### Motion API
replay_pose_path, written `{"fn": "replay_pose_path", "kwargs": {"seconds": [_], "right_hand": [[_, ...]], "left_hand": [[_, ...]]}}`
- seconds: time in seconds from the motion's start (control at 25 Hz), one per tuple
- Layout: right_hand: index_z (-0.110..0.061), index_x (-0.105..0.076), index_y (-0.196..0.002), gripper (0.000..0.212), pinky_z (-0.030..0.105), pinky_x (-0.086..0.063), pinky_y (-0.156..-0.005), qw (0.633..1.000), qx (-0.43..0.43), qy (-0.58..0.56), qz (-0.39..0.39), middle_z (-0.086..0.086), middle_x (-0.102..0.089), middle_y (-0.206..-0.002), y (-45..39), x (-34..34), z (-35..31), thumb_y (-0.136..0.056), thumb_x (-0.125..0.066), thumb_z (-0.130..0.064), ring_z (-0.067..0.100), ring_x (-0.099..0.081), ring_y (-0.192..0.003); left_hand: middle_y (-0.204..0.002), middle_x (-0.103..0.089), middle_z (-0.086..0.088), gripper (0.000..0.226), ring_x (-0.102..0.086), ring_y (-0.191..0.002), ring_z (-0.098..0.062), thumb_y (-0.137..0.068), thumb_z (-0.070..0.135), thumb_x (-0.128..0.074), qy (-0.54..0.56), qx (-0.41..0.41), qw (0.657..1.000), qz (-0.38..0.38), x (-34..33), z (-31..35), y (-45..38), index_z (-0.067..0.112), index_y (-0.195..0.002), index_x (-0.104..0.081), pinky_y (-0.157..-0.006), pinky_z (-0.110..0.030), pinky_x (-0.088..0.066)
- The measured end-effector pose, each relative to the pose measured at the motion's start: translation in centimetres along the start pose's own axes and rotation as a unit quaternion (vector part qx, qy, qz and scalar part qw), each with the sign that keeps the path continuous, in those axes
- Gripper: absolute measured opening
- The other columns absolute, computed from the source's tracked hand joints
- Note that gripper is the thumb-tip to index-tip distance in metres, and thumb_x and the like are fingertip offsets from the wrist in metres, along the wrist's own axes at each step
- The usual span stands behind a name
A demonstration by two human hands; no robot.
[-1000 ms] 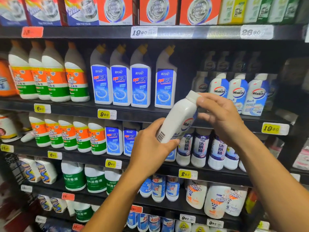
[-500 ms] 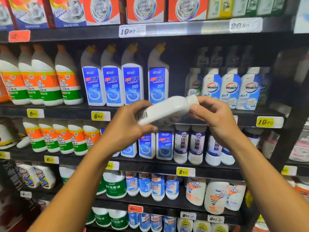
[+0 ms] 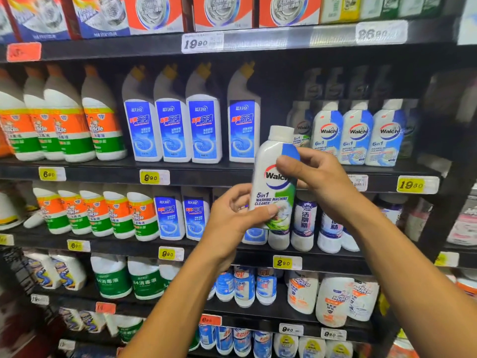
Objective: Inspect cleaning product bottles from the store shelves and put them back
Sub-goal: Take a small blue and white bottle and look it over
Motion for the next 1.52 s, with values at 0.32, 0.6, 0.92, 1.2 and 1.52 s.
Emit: {"fn": "replay_pose_path", "kwargs": {"seconds": [0.32, 0.6, 0.92, 1.2, 1.52], "right_hand": [[-0.009, -0.073, -0.097, 0.04, 0.029, -0.059, -0.068, 0.999, -0.018, 0.016, 0.031, 0.005, -0.077, -0.086, 0.6, 1.5, 0.2, -0.072, -0.073, -0.041, 0.015, -0.073, -0.079], [-0.018, -0.073, -0.101, 0.034, 0.03, -0.057, -0.075, 0.993, -0.117, -0.009, -0.005, 0.002, -0.077, -0.095, 3.3, 2.6, 6.6, -0.08, -0.073, -0.045, 0.013, -0.072, -0.086], [-0.022, -0.078, -0.09, 0.021, 0.034, -0.056, -0.074, 0.957, -0.261, -0.108, -0.063, 0.005, -0.077, -0.094, 10.3, -1.1, 18.3, -0.074, -0.079, -0.034, 0.019, -0.071, -0.086], [-0.013, -0.072, -0.102, 0.039, 0.038, -0.047, -0.078, 0.898, -0.37, -0.179, -0.161, 0.013, -0.074, -0.099, 17.3, -15.1, 26.0, -0.069, -0.073, -0.033, 0.029, -0.066, -0.088], [-0.013, -0.069, -0.104, 0.026, 0.027, -0.054, -0.062, 0.84, -0.43, -0.173, -0.283, 0.007, -0.075, -0.096, 21.5, -38.5, 28.4, -0.08, -0.067, -0.024, 0.019, -0.071, -0.081]], "left_hand": [[-0.102, -0.077, -0.008, 0.039, -0.073, -0.088, -0.016, -0.073, 0.01, -0.078, 0.027, 0.008, 0.999, -0.014, -1.7, -1.7, -0.3, 0.008, -0.11, -0.065, -0.07, -0.022, -0.056], [-0.109, -0.074, -0.016, 0.049, -0.073, -0.096, -0.026, -0.072, 0.01, -0.077, 0.046, 0.136, 0.99, -0.015, -1.4, -6.9, 1.7, 0.004, -0.118, -0.063, -0.081, -0.035, -0.057], [-0.119, -0.069, -0.021, 0.054, -0.069, -0.101, -0.029, -0.075, 0.008, -0.073, 0.056, 0.299, 0.95, 0.075, 2.5, -15.2, 10.6, -0.001, -0.126, -0.058, -0.092, -0.047, -0.056], [-0.114, -0.072, -0.013, 0.039, -0.071, -0.093, -0.022, -0.078, 0.022, -0.072, 0.045, 0.366, 0.905, 0.214, 11.6, -17.4, 24.2, 0.011, -0.115, -0.066, -0.095, -0.046, -0.052], [-0.1, -0.077, -0.004, 0.028, -0.074, -0.083, -0.015, -0.074, 0.026, -0.071, 0.046, 0.371, 0.881, 0.291, 28.9, -12.8, 38.4, 0.019, -0.101, -0.073, -0.067, -0.023, -0.057]]}}
Point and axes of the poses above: each hand's wrist, its own y-axis away from the middle knuckle, its own x-axis out of the back of the hand, z = x × y, the point moved 4 cm from there along -y, towards the middle knuckle
